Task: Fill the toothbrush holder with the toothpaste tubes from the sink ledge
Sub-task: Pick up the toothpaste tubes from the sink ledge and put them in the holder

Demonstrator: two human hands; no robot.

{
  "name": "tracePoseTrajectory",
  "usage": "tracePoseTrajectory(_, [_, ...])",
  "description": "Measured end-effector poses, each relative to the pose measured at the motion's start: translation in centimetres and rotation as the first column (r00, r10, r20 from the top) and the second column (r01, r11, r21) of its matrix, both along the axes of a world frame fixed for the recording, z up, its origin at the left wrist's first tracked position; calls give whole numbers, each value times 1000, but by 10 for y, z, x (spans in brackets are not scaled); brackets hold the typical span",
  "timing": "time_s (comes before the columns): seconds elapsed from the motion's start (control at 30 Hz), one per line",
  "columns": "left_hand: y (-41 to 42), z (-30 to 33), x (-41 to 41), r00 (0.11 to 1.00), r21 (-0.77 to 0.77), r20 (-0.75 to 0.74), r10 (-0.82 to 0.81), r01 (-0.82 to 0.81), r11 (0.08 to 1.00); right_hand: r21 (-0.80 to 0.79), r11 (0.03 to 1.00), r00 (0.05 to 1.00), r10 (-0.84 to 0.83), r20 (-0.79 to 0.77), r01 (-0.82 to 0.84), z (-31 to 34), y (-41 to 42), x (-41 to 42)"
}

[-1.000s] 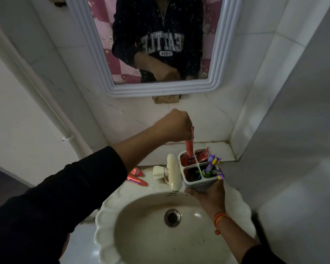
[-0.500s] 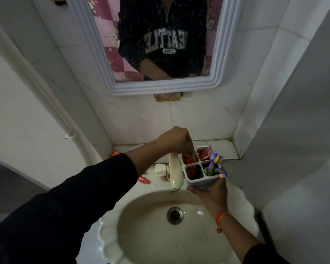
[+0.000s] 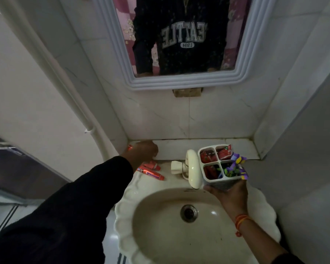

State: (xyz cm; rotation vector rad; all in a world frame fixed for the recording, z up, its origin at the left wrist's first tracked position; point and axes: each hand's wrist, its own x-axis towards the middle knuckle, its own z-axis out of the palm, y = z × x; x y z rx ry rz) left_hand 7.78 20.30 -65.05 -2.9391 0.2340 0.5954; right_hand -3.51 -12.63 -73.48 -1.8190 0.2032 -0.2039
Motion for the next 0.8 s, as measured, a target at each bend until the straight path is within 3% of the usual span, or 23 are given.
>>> tracePoseTrajectory(0.27, [9, -8, 2, 989, 245, 18, -150, 141, 959, 17, 1000, 997, -11, -76, 13, -5, 2, 2])
tracePoseTrajectory(0.43, [0, 33, 10, 973, 260, 73, -219, 194, 946, 14, 1000, 998, -9, -66, 10, -5, 2, 1])
tracePoseTrajectory(0.53, [-22, 82, 8, 971, 191, 95, -220, 199, 961, 33, 999, 997, -12, -70, 15, -2, 4, -1])
tracePoseTrajectory(0.8, [-103, 196, -14, 943, -227, 332, -21, 102, 968, 62, 998, 999, -12, -46, 15, 3, 4, -7])
